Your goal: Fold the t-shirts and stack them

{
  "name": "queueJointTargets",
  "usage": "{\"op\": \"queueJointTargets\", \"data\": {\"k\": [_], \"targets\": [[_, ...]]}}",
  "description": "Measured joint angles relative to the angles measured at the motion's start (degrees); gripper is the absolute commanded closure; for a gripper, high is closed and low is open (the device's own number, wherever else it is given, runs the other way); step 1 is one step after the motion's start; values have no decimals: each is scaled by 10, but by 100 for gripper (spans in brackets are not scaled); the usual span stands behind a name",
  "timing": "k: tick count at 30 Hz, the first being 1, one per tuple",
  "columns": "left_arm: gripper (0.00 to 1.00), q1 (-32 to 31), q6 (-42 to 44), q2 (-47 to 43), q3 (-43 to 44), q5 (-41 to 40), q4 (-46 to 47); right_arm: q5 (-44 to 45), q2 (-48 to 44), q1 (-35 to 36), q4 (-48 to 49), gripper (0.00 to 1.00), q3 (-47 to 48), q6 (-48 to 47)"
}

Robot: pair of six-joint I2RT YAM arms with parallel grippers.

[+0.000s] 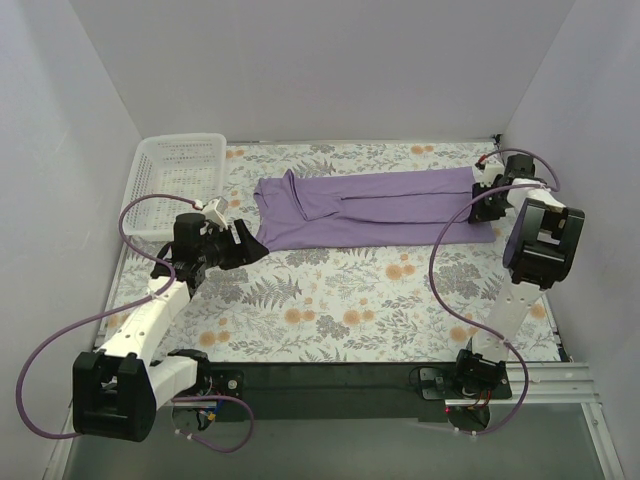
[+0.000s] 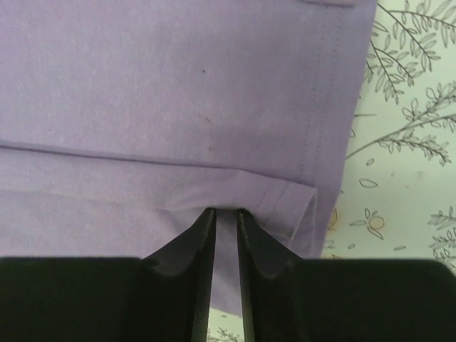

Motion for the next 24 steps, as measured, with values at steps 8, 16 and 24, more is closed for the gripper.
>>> {"op": "queueJointTargets", "data": {"k": [8,16,24], "targets": [[37,0,0,5,0,0,0,-17,36,4,-3,76,50,14],[37,0,0,19,0,0,0,-28,74,4,-2,75,122,44],[37,0,2,22,0,-1,0,-123,71,9,0,65,123,5]]}}
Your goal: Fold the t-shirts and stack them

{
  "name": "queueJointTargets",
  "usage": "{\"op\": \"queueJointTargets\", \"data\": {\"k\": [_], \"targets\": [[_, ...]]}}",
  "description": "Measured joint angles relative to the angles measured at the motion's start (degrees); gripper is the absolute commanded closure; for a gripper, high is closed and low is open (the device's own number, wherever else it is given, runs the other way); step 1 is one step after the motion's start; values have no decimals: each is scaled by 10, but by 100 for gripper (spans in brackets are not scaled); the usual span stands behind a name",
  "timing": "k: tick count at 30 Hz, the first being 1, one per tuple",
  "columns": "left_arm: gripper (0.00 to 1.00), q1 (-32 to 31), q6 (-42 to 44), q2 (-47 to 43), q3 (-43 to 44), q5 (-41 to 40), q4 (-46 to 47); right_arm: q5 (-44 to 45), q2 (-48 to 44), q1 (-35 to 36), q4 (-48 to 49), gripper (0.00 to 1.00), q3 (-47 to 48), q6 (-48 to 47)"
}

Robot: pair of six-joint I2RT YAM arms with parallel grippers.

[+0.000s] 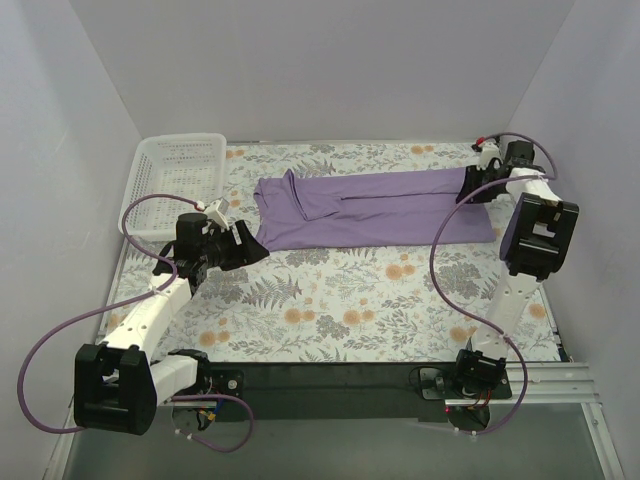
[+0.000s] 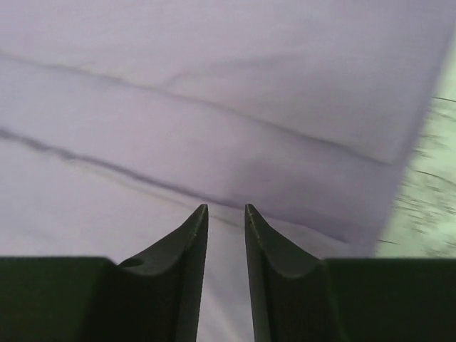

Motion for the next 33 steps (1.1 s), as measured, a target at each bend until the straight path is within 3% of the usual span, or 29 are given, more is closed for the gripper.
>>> {"op": "queueJointTargets", "data": {"k": [4,8,13,18,25,33], "targets": [[36,0,0,0,0,-2,0,-81,-46,36,-21,61,-53,-71],[37,0,0,0,0,-3,0,-115,-88,136,-33,59,-71,-126],[37,0,1,0,0,-5,0,-60,-92,313,-30,58,-46,-163],[37,0,3,0,0,-12,-1,26,-20,456,-30,54,70,-163],[37,0,5,0,0,-22,-1,117,74,501,-28,52,192,-151],[37,0,5,0,0,-23,-2,167,115,516,-30,50,203,-142]]}}
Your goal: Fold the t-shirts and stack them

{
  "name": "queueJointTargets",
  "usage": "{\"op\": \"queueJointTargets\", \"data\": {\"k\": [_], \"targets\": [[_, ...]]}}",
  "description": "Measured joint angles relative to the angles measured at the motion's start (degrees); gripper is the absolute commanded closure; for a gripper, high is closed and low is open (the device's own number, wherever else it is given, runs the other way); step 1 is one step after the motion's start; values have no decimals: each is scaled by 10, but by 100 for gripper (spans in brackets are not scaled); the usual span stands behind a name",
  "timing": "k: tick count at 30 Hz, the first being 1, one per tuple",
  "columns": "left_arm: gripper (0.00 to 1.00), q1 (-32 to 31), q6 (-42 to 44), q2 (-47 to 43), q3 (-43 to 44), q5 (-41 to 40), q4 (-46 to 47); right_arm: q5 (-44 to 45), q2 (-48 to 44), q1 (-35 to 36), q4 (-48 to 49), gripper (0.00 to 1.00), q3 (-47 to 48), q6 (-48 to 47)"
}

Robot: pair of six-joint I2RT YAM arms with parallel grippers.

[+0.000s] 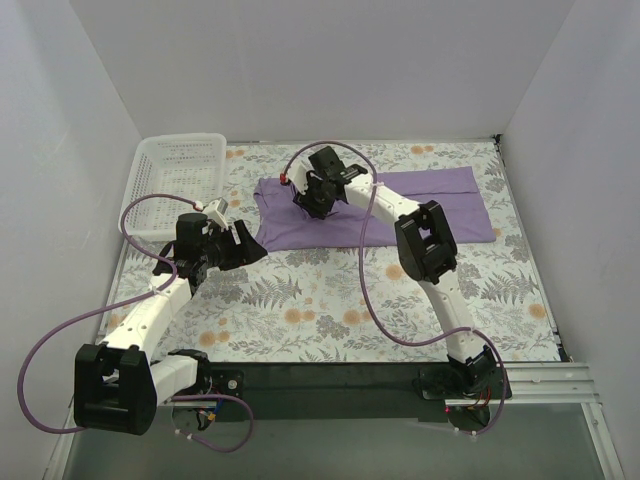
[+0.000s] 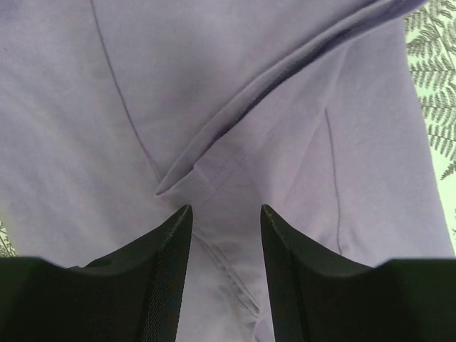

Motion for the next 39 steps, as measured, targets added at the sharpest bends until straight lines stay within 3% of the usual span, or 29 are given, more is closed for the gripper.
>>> {"op": "queueJointTargets", "data": {"k": [15,24,31,39], "targets": [[37,0,0,0,0,0,0,3,2,27,1,49,0,2],[37,0,0,0,0,0,0,25,10,28,1,54,0,3],[37,0,0,0,0,0,0,40,14,28,1,76,0,10],[37,0,0,0,0,0,0,59,14,22,6,84,2,14]]}}
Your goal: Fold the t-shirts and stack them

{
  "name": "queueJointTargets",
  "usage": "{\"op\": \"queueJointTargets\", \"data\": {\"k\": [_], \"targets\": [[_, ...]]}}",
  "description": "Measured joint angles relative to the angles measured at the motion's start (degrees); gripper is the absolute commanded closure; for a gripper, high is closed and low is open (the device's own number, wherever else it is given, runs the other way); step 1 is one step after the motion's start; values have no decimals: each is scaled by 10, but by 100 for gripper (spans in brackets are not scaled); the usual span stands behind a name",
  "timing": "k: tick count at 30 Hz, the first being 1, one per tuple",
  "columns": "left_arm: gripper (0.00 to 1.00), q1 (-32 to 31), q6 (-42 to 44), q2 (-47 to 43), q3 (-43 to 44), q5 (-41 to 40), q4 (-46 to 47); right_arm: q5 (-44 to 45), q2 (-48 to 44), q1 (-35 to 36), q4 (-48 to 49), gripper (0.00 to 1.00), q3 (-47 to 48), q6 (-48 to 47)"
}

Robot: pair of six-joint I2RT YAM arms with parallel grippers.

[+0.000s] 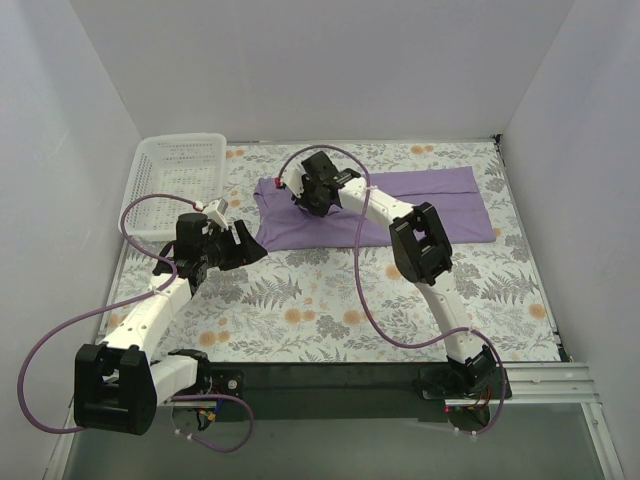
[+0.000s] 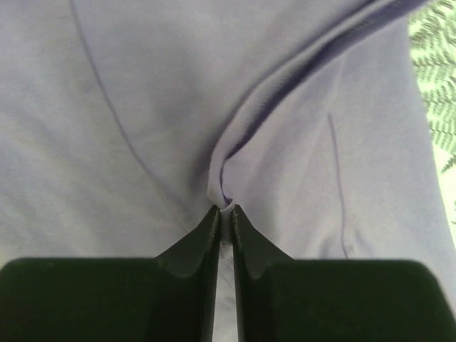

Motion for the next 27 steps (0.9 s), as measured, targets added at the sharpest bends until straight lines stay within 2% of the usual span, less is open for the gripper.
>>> {"op": "queueJointTargets", "data": {"k": [7,13,15,16,17,18,20,25,27], "targets": [[37,0,0,0,0,0,0,24,0,-23,14,91,24,18],[37,0,0,0,0,0,0,65,5,-43,39,89,43,33],[37,0,0,0,0,0,0,81,12,-49,47,76,53,37],[37,0,0,0,0,0,0,90,16,-52,52,67,57,40],[37,0,0,0,0,0,0,98,20,-53,57,47,62,43],[37,0,0,0,0,0,0,107,24,-55,61,40,64,49],[37,0,0,0,0,0,0,120,28,-57,66,35,64,45],[37,0,0,0,0,0,0,131,27,-66,74,32,58,48],[37,0,0,0,0,0,0,127,14,-71,78,28,37,49]]}}
